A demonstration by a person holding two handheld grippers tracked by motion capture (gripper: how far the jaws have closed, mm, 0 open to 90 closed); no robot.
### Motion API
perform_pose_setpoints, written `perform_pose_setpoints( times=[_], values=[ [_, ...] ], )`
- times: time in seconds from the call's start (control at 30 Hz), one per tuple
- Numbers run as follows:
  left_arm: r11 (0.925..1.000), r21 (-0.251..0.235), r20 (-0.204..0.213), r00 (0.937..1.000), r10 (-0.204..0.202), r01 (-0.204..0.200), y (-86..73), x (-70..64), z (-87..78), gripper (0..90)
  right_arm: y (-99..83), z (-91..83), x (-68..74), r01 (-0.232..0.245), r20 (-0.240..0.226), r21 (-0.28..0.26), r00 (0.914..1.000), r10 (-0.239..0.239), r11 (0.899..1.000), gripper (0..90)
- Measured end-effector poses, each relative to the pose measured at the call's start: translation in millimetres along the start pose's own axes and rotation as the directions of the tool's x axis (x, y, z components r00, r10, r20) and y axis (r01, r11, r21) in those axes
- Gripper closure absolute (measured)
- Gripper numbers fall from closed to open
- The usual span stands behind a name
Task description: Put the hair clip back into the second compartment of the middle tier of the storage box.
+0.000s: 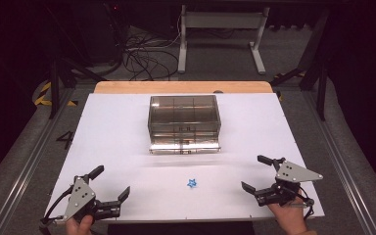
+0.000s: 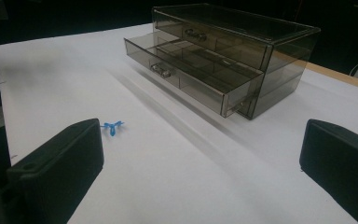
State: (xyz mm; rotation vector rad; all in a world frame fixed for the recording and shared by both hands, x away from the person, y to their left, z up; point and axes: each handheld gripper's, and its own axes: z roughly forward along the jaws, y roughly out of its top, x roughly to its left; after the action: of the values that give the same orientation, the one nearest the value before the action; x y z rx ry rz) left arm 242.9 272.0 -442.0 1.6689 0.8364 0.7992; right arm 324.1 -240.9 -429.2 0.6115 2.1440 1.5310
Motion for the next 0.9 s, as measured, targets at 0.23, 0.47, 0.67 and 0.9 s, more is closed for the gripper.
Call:
perform_pose_setpoints(
  times=[0.23,0.47,0.67,0.9],
  values=[
    [1.0000,0.002,-0.002,1.0000,-0.003,0.003,-0.1,0.1,0.2,0.8,1.4,-0.3,0.1,0.001,-0.005,0.007,1.0000,-0.001,1.000,0.4],
    [1.0000,0.003,-0.004,1.0000,-0.003,0.003,0.0,0.3,0.3,0.8,4.5,3.2,0.8,0.004,-0.015,0.019,0.9999,-0.004,1.000,0.4],
    [1.0000,0.008,-0.005,1.0000,-0.002,0.002,0.0,0.2,0.3,0.8,13.7,8.5,0.4,0.003,-0.036,0.026,0.9993,-0.002,1.000,0.4],
    [0.9999,0.009,-0.006,1.0000,-0.006,0.006,-0.1,0.2,0.4,0.8,27.0,21.3,1.8,0.007,-0.067,0.026,0.9978,-0.005,1.000,0.5]
  ],
)
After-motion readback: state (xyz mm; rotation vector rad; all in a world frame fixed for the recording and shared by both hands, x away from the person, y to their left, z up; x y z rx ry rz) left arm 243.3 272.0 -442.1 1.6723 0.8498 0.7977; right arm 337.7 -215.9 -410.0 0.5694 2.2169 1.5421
